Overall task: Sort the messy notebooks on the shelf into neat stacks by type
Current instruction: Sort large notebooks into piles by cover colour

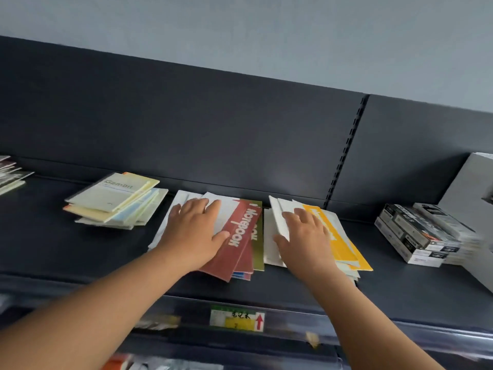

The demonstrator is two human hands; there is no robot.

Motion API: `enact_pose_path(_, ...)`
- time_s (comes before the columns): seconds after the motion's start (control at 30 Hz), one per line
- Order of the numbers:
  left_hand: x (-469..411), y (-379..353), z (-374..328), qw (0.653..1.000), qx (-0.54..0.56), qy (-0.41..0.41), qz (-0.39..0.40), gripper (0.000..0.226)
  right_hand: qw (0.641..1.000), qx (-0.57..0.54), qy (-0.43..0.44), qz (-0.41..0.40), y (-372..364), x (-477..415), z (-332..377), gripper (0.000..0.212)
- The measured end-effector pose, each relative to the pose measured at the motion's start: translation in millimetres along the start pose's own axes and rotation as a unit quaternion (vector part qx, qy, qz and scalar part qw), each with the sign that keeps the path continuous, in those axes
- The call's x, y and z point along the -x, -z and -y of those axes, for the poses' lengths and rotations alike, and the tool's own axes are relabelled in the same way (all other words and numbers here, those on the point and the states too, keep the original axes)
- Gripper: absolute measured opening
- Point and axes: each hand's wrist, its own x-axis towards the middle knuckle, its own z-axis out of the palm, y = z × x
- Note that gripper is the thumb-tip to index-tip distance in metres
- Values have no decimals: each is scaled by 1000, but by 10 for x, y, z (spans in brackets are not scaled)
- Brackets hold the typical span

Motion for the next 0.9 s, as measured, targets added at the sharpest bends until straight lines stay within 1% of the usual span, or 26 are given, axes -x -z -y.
enact_pose_path(0.1,280,182,573,999,-33,30,-5,66,999,10,42,-3,-37,42,529,53)
enact_pose_path(0.23,743,486,1433,994,-54,90,-24,67,996,19,87,22,-75,142,1311,55)
enact_pose_path(0.37,1234,750,2260,984,-69,161,-27,71,990,-1,136,29,-153,289,2180,55)
enact_pose_path(0.47,1610,922,2809,977,-90,192,-37,72,983,-12,178,32,-271,430,2861,54)
enact_pose_path(0.67,2242,1214,3703,965,-105,237,-42,71,967,-52,240,74,-529,722,3995,58)
enact_pose_path(0.9,2570,1342,4449,948,-105,296,-41,72,950,-81,279,115,-717,689,4871,60)
